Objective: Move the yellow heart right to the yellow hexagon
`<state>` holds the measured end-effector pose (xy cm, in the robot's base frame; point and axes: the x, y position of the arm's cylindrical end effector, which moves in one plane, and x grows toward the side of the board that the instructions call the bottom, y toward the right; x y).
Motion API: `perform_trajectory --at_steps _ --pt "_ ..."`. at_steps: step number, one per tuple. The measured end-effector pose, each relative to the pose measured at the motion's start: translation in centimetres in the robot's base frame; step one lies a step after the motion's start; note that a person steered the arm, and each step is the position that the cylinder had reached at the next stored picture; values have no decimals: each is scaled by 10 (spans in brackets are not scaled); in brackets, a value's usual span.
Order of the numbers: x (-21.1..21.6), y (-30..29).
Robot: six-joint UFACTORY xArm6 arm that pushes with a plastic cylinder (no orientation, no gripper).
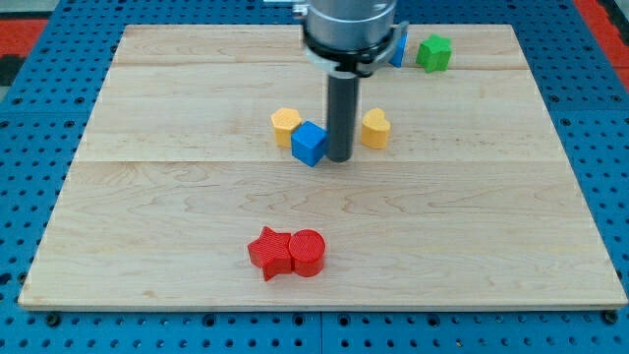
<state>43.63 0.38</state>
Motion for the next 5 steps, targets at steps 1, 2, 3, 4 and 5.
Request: perform_trajectory --at_steps 1,2,3,4,5 --pt "18 -27" --pt "5 -67" --pt "11 7" --pt "-8 83" --pt "-38 61"
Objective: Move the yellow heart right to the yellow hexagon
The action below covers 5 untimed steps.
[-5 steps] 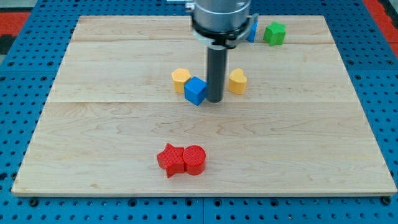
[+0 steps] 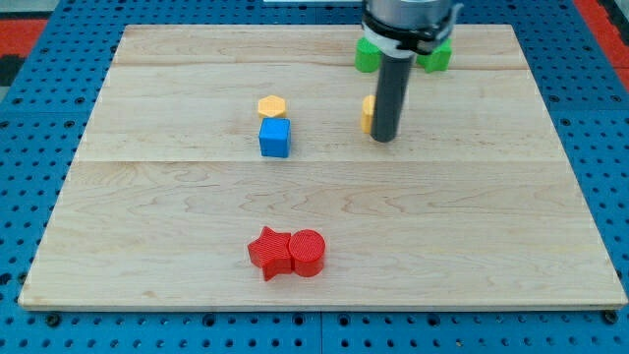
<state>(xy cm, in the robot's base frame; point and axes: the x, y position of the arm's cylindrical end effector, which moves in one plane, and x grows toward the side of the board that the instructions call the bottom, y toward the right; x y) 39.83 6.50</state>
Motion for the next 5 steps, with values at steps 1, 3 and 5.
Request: perform_trajectory --at_steps 1,3,5 --pt "-2 -58" --pt "8 24" --pt "-48 23"
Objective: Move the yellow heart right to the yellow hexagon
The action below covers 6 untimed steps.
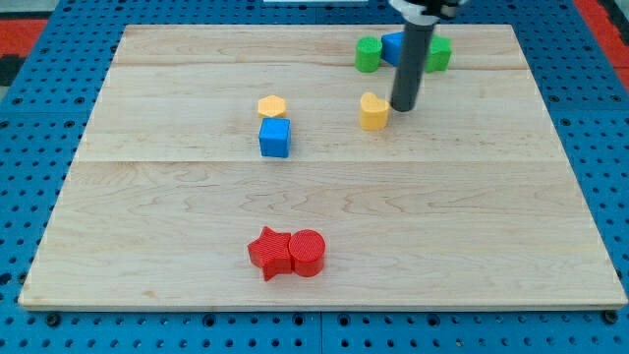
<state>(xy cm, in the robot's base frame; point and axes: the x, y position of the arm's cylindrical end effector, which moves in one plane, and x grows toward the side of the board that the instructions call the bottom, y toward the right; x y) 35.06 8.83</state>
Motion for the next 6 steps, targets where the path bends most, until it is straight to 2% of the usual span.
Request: perform_trajectory --at_steps 1,3,4,6 --pt "-1 -71" --pt "-28 -168" --pt "11 -205" --pt "57 -103"
